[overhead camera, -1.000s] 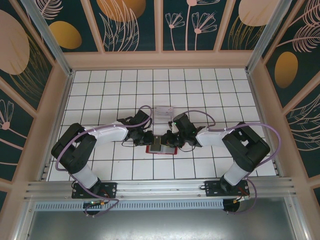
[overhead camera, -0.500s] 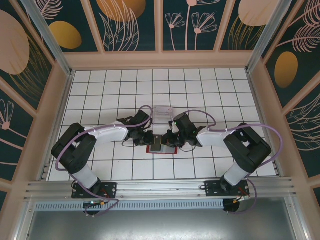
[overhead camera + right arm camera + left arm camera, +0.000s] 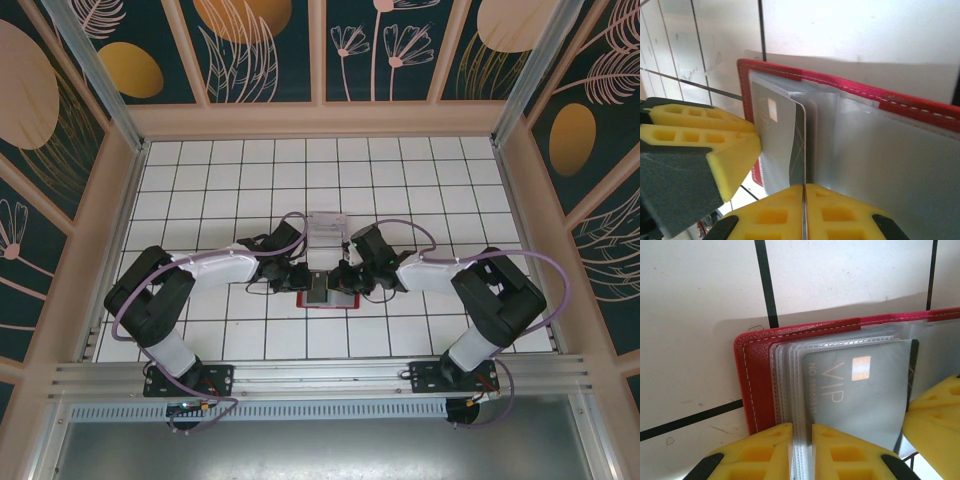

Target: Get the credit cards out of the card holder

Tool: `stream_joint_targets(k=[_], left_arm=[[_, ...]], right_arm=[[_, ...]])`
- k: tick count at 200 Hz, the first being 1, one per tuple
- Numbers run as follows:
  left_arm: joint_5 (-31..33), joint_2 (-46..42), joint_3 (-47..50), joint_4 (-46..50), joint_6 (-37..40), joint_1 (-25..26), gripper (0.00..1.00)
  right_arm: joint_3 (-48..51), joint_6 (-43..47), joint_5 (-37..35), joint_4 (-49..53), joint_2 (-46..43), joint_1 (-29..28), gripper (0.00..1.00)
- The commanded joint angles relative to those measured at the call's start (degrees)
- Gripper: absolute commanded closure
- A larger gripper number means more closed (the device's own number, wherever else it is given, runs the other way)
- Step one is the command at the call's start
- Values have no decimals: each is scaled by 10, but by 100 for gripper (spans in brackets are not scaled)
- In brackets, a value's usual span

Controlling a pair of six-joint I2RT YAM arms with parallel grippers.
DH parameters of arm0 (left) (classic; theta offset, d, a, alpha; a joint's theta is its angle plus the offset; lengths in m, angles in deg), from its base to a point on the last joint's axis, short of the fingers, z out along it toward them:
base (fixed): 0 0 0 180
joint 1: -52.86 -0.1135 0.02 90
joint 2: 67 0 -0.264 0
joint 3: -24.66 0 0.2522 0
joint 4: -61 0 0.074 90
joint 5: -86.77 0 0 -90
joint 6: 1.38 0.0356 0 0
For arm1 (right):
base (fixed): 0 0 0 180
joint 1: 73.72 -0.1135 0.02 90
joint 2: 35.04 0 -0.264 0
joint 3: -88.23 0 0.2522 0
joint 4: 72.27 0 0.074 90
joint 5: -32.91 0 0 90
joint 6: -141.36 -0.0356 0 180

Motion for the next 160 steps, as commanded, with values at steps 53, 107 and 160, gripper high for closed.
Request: stream_joint_targets(k=[53,107,160], left_arm=[[13,18,21,37,3,2,81],[4,10,37,27,-6,5,81],[1,6,43,20,-10,8,81]], right_arm=[[-21,18,-41,77,-8,4,86],[-53,7,-40,85,8,-11,69],[-81,13,-79,143,36,-22,67]])
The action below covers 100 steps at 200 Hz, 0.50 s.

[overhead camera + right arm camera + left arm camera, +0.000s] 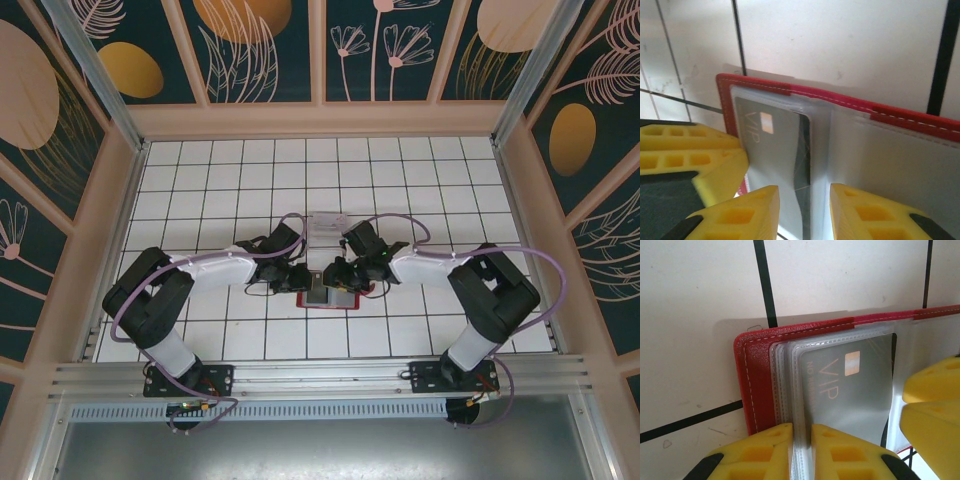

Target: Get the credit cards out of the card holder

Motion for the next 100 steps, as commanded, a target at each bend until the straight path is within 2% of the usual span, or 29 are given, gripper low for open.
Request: stream_joint_targets(k=[1,100], left_arm=[[9,13,25,45,-7,7,81],[8,14,25,44,-1,8,81]], right_arm=[[-16,9,-29,46,12,-6,67],[-48,16,-75,98,36,-27,66]])
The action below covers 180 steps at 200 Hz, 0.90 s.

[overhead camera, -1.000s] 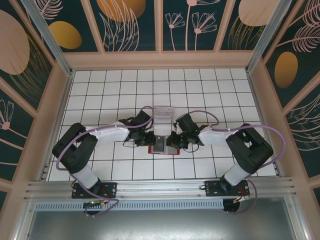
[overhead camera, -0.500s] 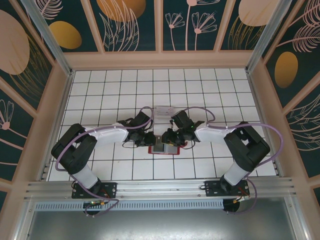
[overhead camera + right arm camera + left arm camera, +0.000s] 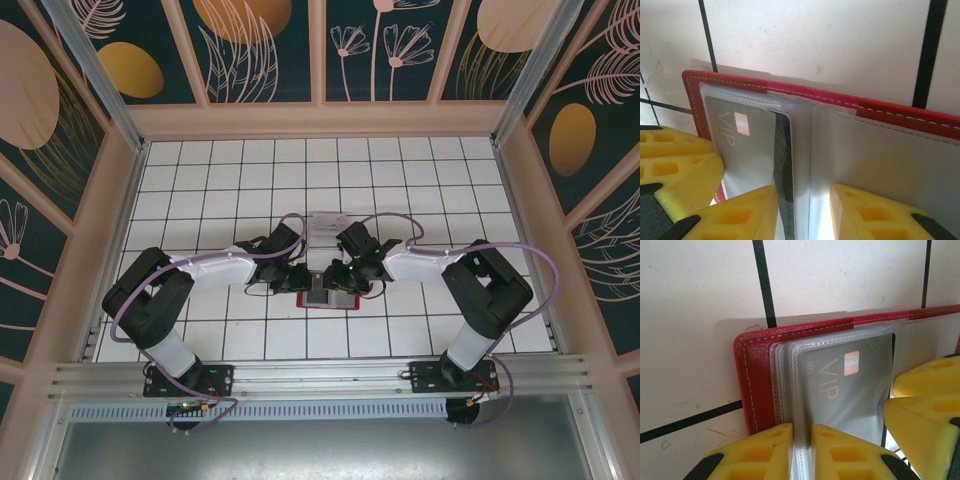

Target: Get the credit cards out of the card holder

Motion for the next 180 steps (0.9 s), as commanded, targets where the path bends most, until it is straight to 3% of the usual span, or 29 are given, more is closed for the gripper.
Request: stream_joint_targets(k=[1,89,180], left_arm=[[10,14,24,48,1,8,81],[14,13,28,49,1,9,80],[19,11,27,51,1,9,78]], right_arm=[[-18,6,-39,46,16,-9,66],[-13,-3,-52,48,1,-8,82],[-15,-7,-66,64,-31,-5,91]])
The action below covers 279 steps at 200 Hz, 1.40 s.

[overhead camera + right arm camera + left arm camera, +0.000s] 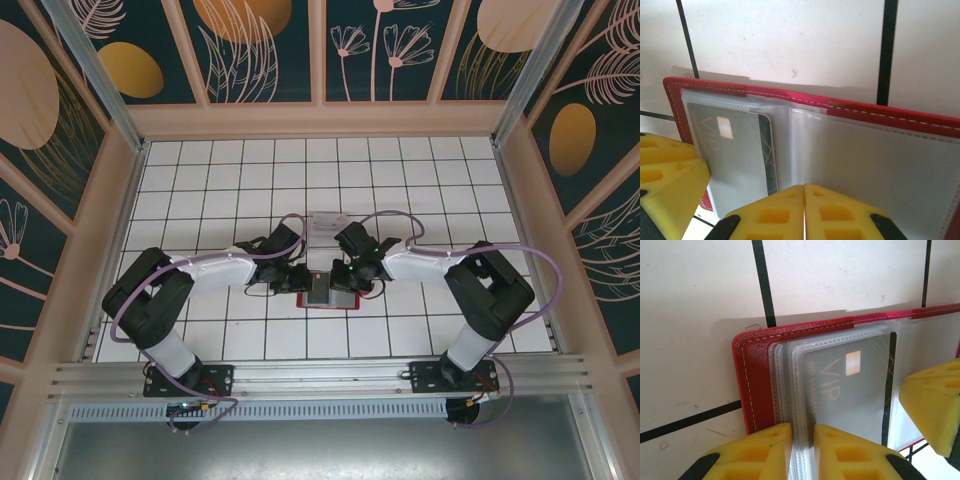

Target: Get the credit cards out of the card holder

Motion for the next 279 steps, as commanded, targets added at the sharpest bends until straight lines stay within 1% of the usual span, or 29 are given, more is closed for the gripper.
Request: stream_joint_targets(k=[1,44,68,106,149,222,279], left_arm=[[19,11,24,55,1,8,78],[33,-7,10,68,-2,8,76],[35,-8,5,73,0,7,76],[38,-11,1,74,-2,8,76],[42,-17,-5,82,-2,8,76],[59,-17,-8,97,0,8,77],[58,-14,-13,95,7,7,78]], right_arm=[[-3,-5,-20,23,-22,1,90],[0,-7,12,-2,-17,1,73],[1,-7,15,-1,-3,1,67],[2,-4,13,4,16,0,61],[-1,0,-2,22,21,-1,58],[-26,6,-30,58,41,-15,58],[-47,8,-53,86,53,-25,54]])
